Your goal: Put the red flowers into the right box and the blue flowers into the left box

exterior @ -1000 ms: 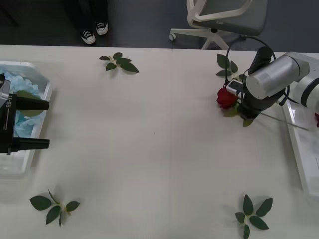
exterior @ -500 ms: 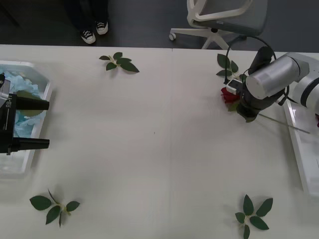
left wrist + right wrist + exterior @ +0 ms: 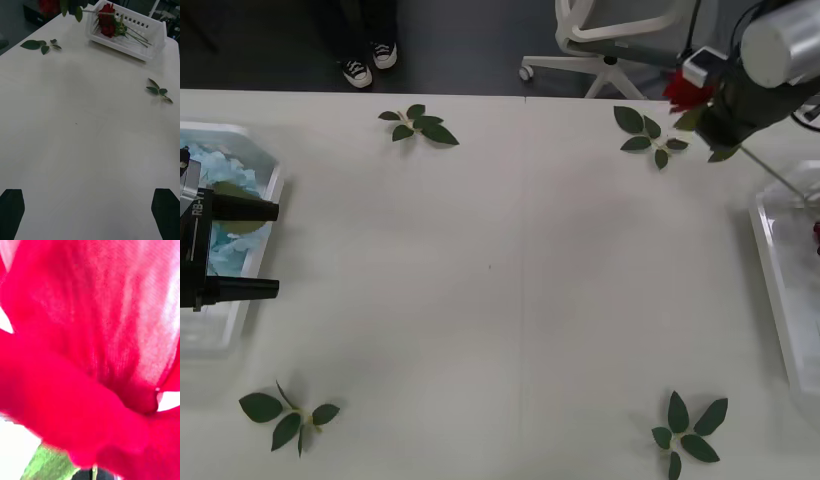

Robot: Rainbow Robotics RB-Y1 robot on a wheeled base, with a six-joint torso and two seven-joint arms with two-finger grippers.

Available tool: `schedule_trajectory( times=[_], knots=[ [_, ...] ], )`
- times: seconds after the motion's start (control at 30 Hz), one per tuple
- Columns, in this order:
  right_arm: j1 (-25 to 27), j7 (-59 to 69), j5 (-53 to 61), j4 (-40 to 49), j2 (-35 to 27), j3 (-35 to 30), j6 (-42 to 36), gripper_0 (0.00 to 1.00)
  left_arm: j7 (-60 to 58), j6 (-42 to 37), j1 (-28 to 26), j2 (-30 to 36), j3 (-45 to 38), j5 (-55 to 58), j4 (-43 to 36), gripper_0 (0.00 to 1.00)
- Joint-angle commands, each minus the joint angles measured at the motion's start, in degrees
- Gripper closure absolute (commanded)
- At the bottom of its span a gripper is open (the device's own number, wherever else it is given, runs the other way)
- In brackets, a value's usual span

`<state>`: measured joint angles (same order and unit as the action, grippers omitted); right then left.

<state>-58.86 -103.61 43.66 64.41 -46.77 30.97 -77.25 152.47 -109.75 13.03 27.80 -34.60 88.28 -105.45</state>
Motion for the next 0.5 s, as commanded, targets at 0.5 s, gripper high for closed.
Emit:
schedule_trajectory(
  times=[0.5],
  knots=[
    [4.9,29.8,4.2,19.8,-19.2,-13.2,-11.4,1.00,2.0,-0.1,0.5,2.0,-0.6,0.7,-0.8,0.00]
  ],
)
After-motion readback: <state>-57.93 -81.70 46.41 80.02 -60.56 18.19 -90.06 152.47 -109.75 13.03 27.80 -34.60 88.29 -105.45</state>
